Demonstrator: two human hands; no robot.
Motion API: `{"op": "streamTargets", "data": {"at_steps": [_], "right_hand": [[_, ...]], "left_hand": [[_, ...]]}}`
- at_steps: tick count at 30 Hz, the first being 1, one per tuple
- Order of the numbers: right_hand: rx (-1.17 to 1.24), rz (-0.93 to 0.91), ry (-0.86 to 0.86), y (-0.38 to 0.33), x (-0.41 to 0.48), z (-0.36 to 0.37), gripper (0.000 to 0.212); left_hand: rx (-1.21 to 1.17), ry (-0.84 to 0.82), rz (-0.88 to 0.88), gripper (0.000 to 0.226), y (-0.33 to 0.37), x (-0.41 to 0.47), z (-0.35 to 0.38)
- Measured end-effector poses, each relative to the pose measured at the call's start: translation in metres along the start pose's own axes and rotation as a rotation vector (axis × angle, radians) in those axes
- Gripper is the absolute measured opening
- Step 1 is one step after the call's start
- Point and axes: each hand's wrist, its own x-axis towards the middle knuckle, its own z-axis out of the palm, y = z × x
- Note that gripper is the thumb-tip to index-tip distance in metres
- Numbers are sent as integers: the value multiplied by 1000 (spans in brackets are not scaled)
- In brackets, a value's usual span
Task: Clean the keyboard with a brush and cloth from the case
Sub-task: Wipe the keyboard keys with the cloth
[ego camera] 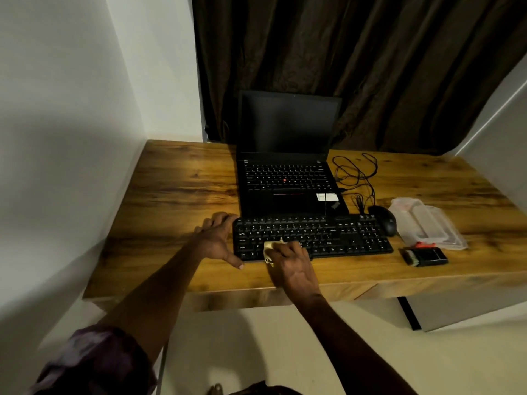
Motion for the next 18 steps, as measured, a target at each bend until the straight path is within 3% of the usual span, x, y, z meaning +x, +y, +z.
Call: {"op": "streamTargets", "data": {"at_steps": [4,9,12,18], "right_hand": [[2,46,10,31,-11,-6,70],[47,14,18,64,-24,-13,55],[58,-14,-12,77,-26,-17,55],[75,-75,-27,93,-24,-17,52]], "left_hand": [[7,-9,-32,141,7,-2,0],[32,-51,-110,147,22,-6,-4],[103,16,-139,156,42,-5,1],[51,87,80,131,124,13,34]]}}
